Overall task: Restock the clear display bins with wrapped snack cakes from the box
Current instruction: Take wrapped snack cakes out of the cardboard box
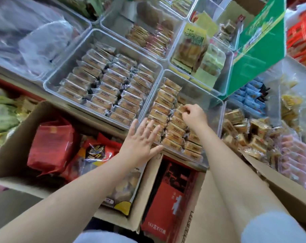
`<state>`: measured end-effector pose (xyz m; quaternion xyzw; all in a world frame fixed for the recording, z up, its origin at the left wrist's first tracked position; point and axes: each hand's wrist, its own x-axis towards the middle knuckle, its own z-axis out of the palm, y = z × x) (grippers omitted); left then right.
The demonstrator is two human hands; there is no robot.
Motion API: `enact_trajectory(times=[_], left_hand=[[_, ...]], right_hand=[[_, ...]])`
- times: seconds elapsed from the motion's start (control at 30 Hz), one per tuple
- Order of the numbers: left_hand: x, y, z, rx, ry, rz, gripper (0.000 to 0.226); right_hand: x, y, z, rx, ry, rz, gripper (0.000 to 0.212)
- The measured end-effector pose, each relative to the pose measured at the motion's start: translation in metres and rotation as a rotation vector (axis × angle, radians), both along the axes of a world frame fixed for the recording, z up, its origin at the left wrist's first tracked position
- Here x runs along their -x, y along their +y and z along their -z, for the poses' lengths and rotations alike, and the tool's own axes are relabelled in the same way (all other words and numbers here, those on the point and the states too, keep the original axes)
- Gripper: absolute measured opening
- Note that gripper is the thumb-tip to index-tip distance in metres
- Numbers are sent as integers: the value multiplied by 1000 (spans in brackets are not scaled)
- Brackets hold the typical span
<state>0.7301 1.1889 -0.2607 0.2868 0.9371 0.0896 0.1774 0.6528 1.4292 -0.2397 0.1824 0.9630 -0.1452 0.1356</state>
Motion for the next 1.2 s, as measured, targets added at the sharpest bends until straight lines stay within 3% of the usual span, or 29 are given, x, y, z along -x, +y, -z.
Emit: enact_trajectory(times=[0.17, 0.37, 0.57, 0.73, 0.83, 0.97, 1.03, 1.1, 1.2], left_hand=[[0, 1, 3, -22, 23, -1, 85], [0, 1, 9, -28, 40, -3, 86], [-3, 2, 12, -5, 73, 0, 82], [-1, 1, 7, 36, 52, 14, 86], [0, 2, -2, 64, 8, 9, 81], [-8, 16, -21, 100, -79, -94, 81], [-31, 42, -42, -4, -103, -163, 79], [-70, 79, -67, -225, -93, -160, 72], [-143, 135, -115, -643, -149, -16, 61]], right_hand=[[-13, -4, 18, 24, -71, 15, 56], [6, -11, 29, 31, 41, 102, 55], [-7, -12, 38, -238, -22, -59, 62], [-14, -28, 13, -251, -83, -60, 60], [-43, -29, -35, -138, -107, -122, 48], [-138, -3, -119, 206, 165, -167, 29], [-201, 19, -157, 236, 327, -151, 28], [-261, 48, -180, 190, 433, -64, 32], [-333, 100, -180, 141, 403, 127, 40]])
